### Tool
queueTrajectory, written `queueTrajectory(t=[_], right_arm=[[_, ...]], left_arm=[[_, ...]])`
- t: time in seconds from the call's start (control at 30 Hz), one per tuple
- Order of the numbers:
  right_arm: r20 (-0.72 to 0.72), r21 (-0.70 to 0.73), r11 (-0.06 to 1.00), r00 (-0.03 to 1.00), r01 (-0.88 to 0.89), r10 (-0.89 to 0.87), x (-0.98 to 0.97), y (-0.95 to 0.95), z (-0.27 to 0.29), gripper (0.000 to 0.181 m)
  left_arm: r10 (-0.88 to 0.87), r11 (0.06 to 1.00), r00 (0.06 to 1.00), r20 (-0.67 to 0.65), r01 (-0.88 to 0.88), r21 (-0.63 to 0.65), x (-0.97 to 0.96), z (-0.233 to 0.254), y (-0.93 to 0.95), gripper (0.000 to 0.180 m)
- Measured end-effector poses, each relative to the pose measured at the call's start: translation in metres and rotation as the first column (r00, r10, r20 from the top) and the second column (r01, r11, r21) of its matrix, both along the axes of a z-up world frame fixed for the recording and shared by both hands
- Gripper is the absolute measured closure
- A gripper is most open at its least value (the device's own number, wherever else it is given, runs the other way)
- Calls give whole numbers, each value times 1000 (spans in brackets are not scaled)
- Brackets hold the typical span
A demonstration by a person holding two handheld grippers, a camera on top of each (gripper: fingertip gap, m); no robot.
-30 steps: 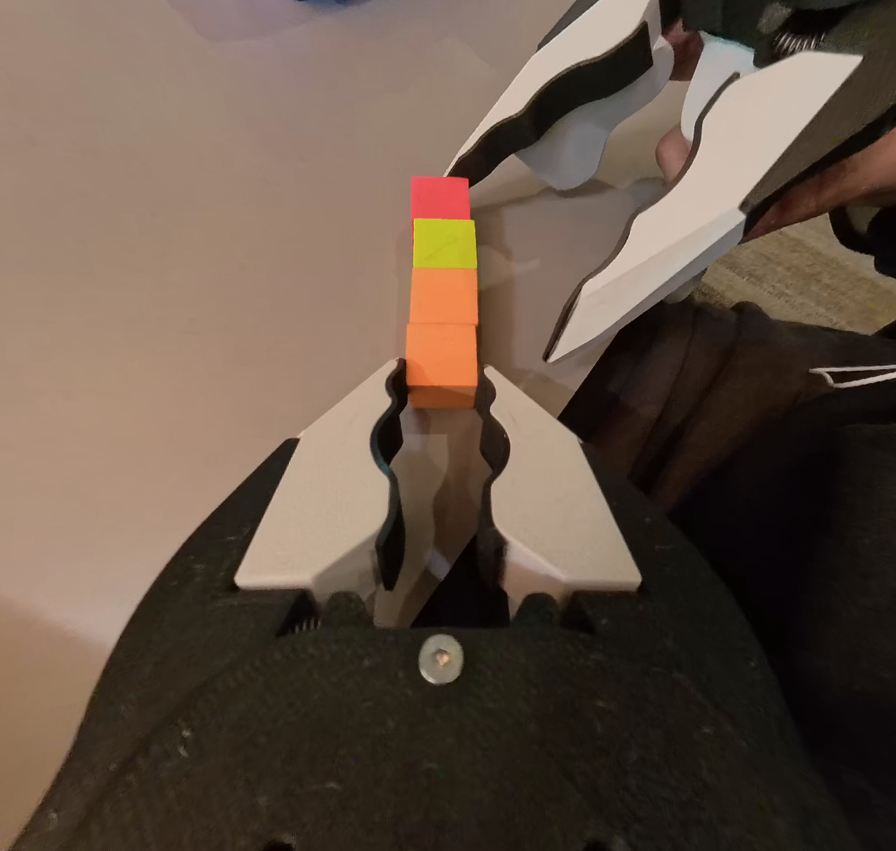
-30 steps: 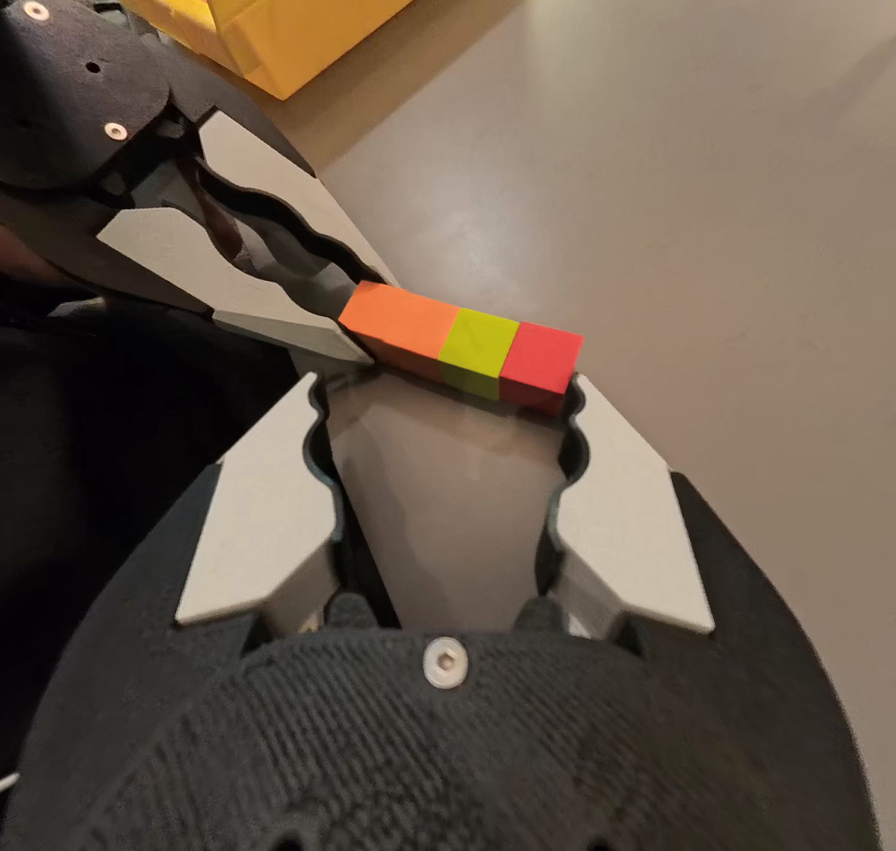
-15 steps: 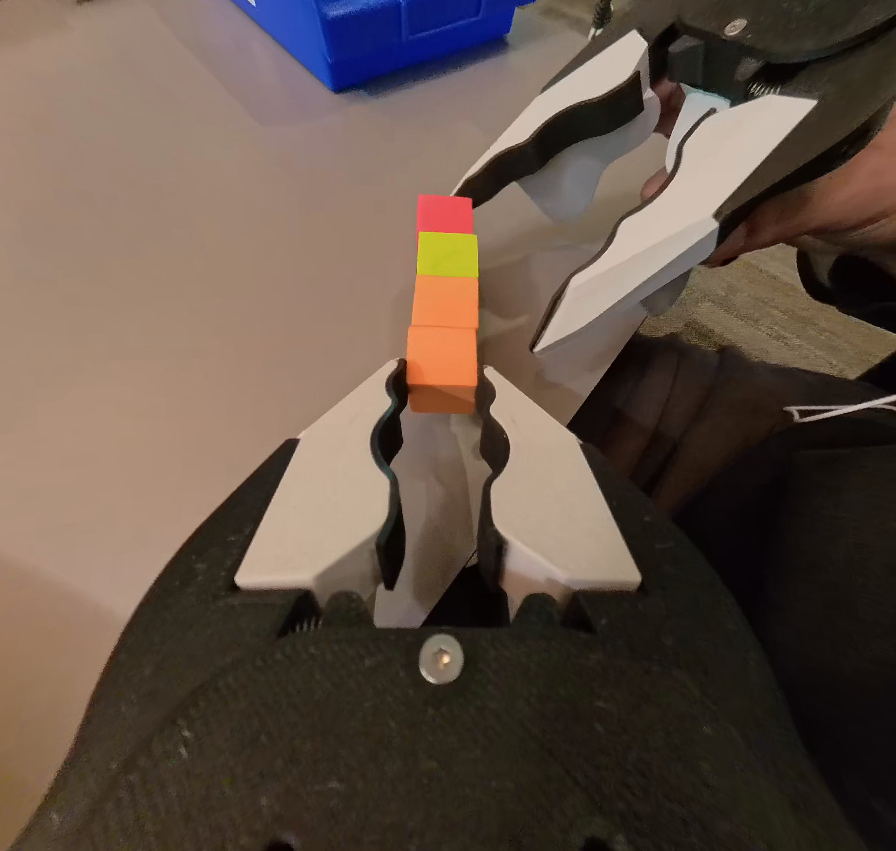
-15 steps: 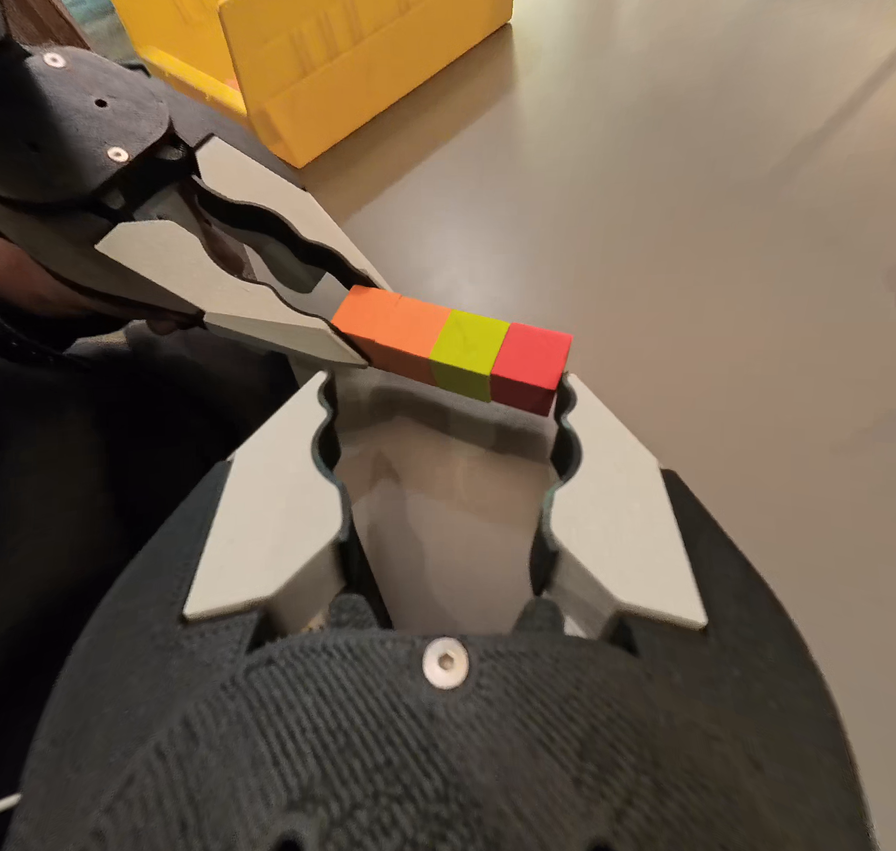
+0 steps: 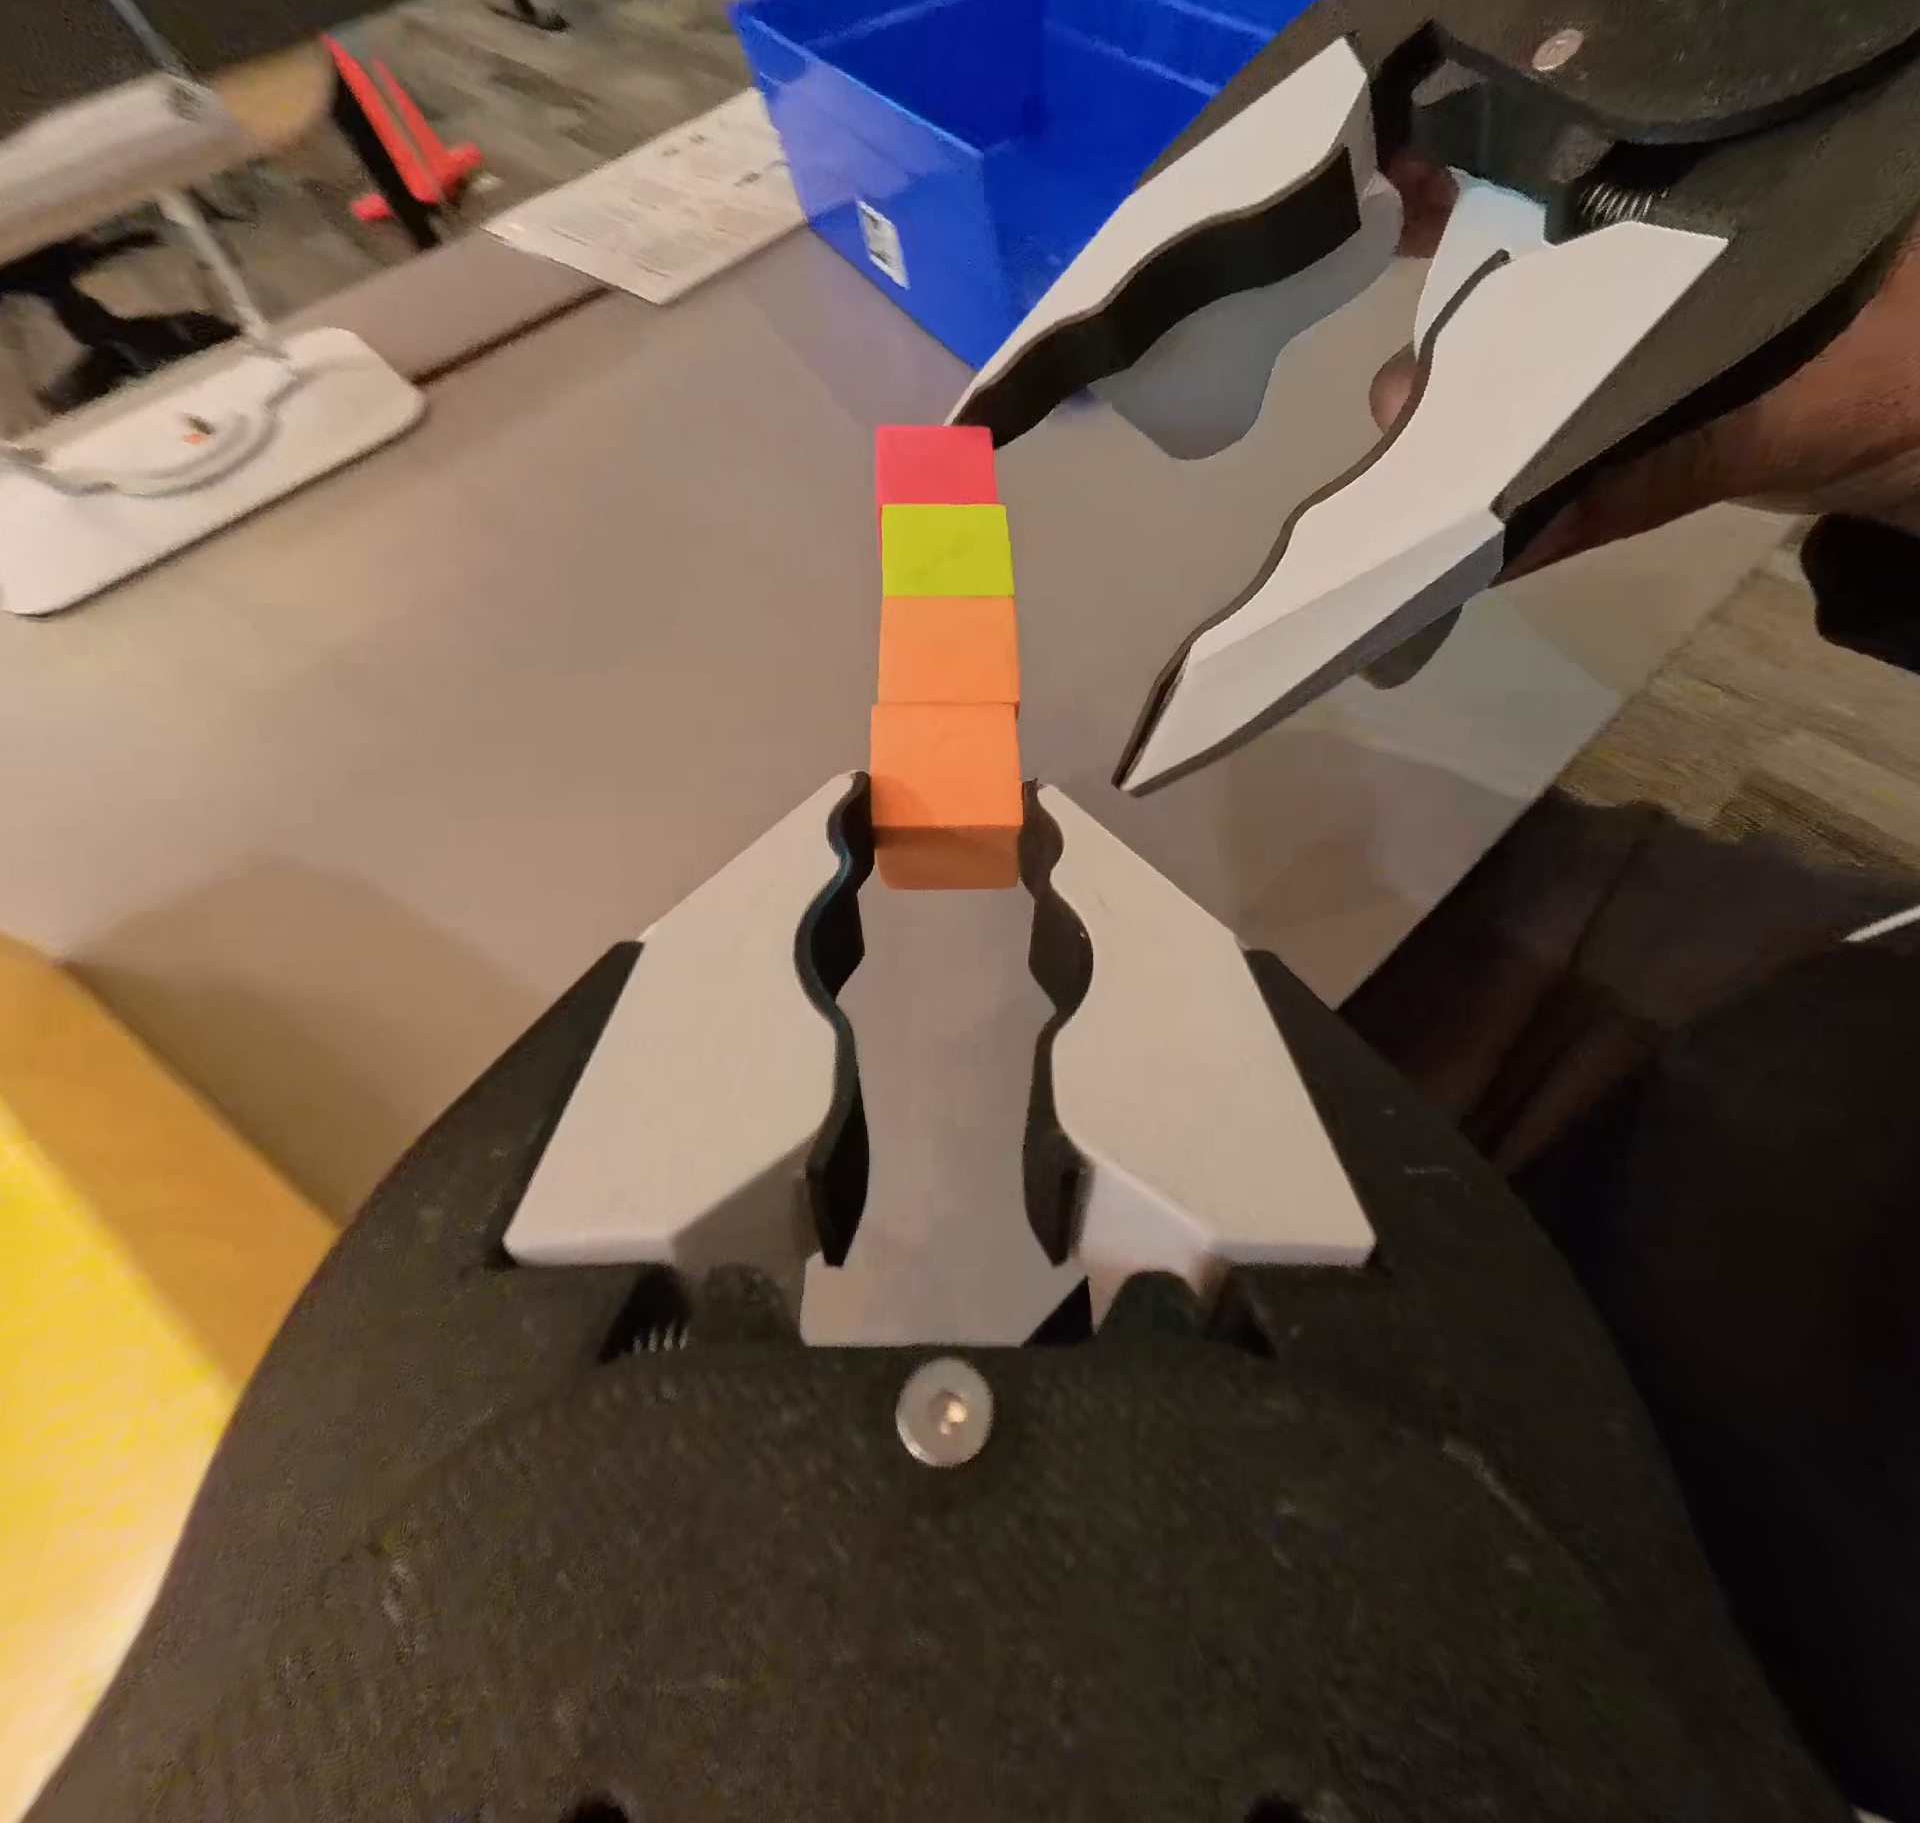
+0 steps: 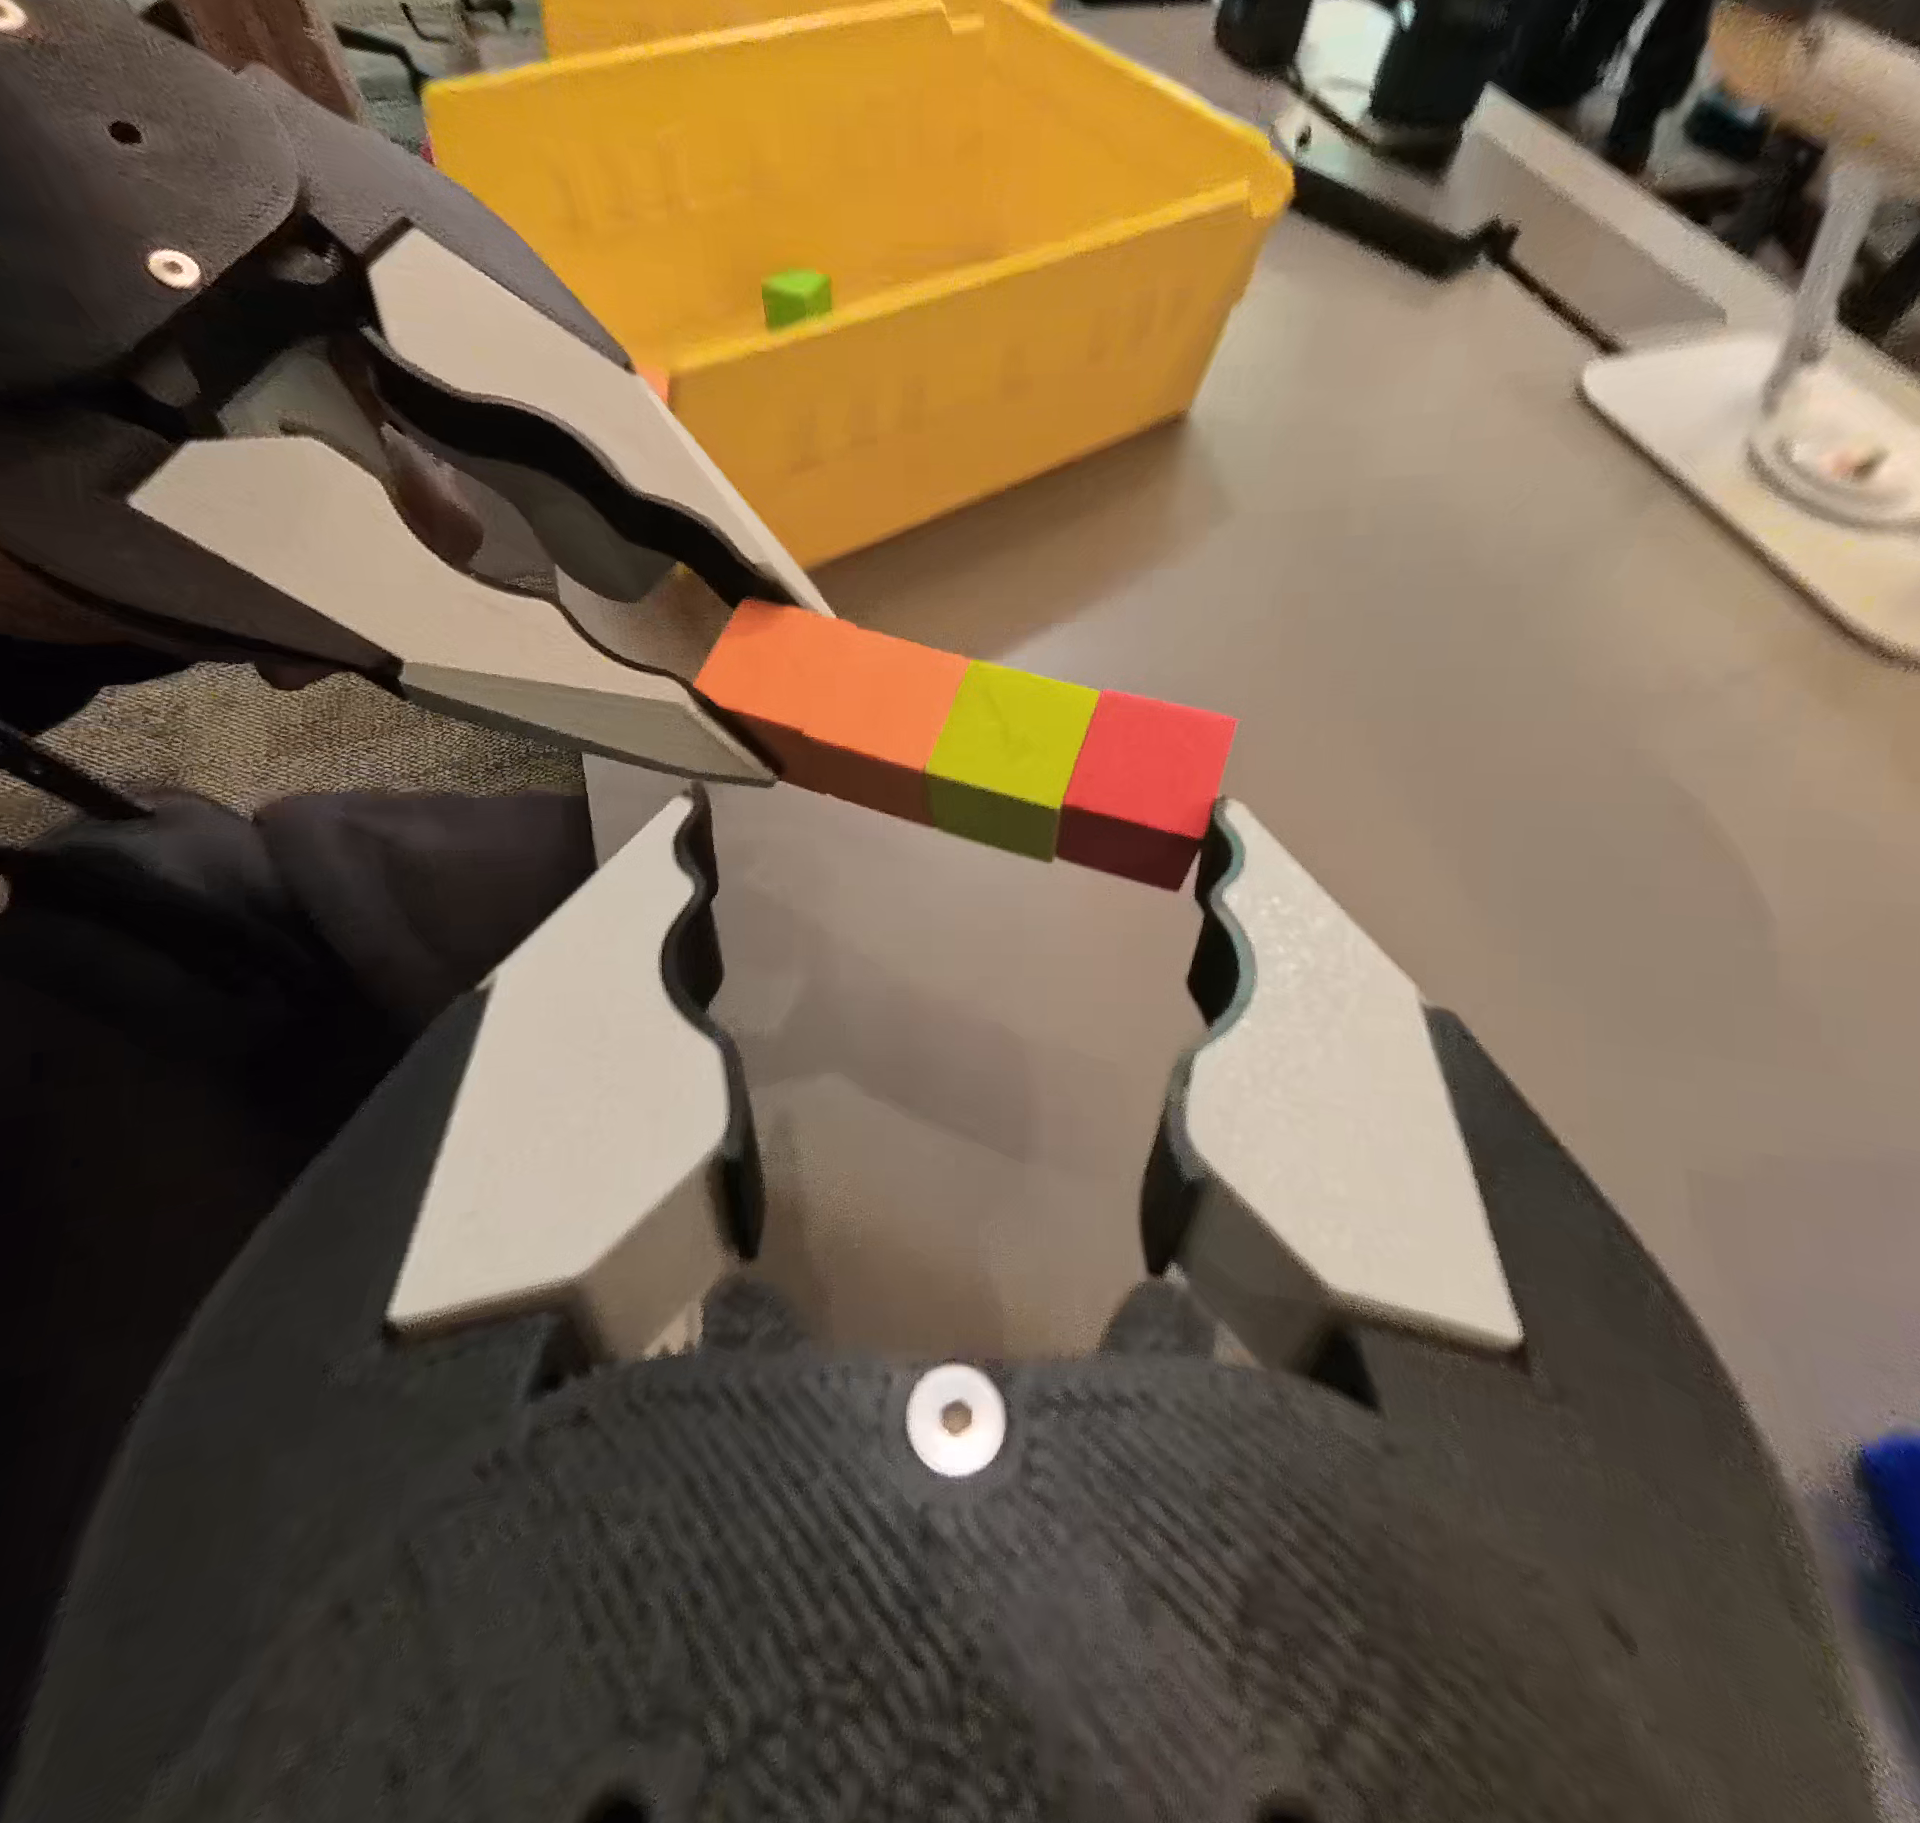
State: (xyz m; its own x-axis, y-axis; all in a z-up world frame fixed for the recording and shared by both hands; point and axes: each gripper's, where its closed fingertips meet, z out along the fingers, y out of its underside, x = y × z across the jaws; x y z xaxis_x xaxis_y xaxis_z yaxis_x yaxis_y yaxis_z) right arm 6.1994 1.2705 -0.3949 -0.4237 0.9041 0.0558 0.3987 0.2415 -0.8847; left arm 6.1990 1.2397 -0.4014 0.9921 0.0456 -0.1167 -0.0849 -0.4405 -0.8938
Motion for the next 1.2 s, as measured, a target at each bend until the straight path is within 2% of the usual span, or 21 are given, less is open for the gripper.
queueTrajectory(t=[0.27,0.4,0.57,0.67,0.73,0.87,1.07,1.13,1.2], right_arm=[[-95,118,974,974,-192,204,-90,-68,53,86],[-114,155,947,947,-281,300,-138,-110,64,88],[-96,96,918,914,-385,394,-184,-152,62,86],[-27,78,931,933,-357,360,-201,-149,46,74],[-17,70,945,947,-319,321,-202,-137,40,75],[-55,-16,968,967,-249,248,-184,-103,37,84],[-199,-305,934,971,-188,131,-159,-58,46,103],[-275,-376,909,959,-180,76,-153,-44,49,110],[-341,-411,894,940,-180,32,-147,-34,47,120]], left_arm=[[236,971,970,-64,-233,52,-82,40,-63,156],[346,938,938,-16,-345,37,-125,39,-100,156],[448,894,892,54,-448,-13,-164,19,-131,156],[515,857,849,118,-506,-98,-181,-4,-143,114],[549,836,828,116,-539,-104,-189,-7,-150,106],[572,819,812,115,-573,-27,-197,6,-158,109],[592,785,777,212,-616,64,-198,23,-164,114],[632,746,744,219,-660,90,-204,21,-173,118],[673,685,685,278,-719,115,-204,13,-185,131]])
